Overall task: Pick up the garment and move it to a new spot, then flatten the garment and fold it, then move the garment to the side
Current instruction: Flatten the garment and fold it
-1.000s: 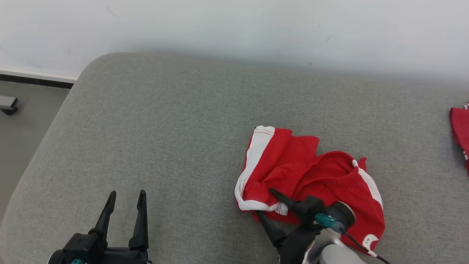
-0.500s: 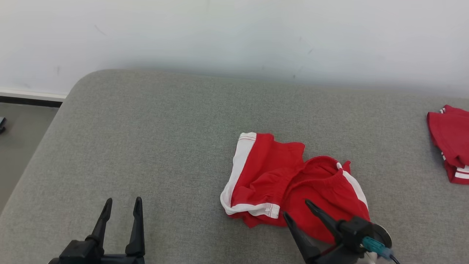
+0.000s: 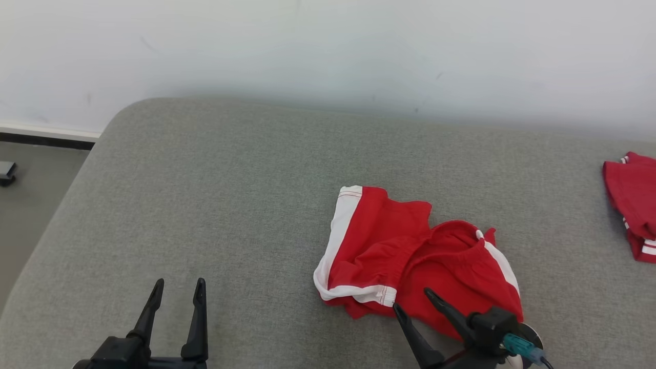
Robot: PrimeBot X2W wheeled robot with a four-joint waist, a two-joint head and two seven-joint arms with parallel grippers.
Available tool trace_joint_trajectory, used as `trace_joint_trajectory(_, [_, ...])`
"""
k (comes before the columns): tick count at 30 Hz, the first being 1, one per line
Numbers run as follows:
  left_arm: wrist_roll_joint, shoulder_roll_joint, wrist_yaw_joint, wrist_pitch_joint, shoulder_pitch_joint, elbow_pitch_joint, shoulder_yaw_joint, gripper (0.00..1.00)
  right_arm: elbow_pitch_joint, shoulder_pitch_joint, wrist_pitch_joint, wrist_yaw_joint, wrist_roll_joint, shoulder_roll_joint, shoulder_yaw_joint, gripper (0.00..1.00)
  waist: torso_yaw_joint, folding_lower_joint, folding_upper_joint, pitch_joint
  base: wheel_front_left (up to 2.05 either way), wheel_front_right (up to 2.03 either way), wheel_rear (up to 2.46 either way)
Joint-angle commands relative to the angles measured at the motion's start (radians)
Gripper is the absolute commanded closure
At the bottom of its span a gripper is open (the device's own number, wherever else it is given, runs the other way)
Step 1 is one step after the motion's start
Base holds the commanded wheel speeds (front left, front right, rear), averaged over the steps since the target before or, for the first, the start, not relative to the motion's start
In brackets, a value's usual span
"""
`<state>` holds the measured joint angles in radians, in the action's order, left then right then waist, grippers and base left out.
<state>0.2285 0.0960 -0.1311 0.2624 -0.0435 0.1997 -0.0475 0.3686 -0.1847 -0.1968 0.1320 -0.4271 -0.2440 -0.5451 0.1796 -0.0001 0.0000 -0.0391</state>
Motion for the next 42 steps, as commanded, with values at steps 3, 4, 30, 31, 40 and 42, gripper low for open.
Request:
trace_joint_trajectory(3, [0.000, 0.010, 0.001, 0.003, -0.012, 0.002, -0.005, 0.00, 0.055, -0.037, -0.006, -0.003, -0.017, 0.015, -0.016, 0.00, 0.018, 0.0001, 0.0000, -0.007, 0.00, 0.00, 0.00])
trace_joint_trajectory(4, [0.000, 0.009, 0.001, 0.003, -0.014, 0.001, -0.009, 0.00, 0.076, -0.048, -0.007, -0.003, -0.019, 0.019, -0.024, 0.00, 0.024, 0.0001, 0.0000, -0.010, 0.00, 0.00, 0.00])
trace_joint_trajectory(30, [-0.008, -0.001, 0.001, 0.003, -0.002, 0.001, 0.004, 0.00, 0.168, -0.115, -0.068, -0.003, -0.166, -0.009, -0.084, 0.07, -0.026, 0.0001, 0.0000, -0.006, 0.00, 0.00, 0.00])
trace_joint_trajectory(31, [-0.008, 0.001, 0.001, 0.003, 0.000, 0.000, 0.006, 0.00, 0.151, -0.106, -0.069, -0.003, -0.153, -0.009, -0.065, 0.00, -0.028, 0.0001, 0.0000, -0.005, 0.00, 0.00, 0.00])
trace_joint_trajectory(40, [-0.020, 0.004, 0.001, 0.003, 0.030, -0.015, 0.038, 0.00, -0.032, 0.020, -0.069, -0.003, -0.026, 0.014, 0.190, 0.00, -0.070, 0.0001, 0.0000, 0.010, 0.00, 0.00, 0.00])
trace_joint_trajectory(42, [-0.024, 0.000, 0.001, 0.003, 0.038, -0.020, 0.042, 0.00, -0.077, 0.053, -0.069, -0.003, 0.005, 0.018, 0.249, 0.00, -0.085, 0.0001, 0.0000, 0.010, 0.00, 0.00, 0.00])
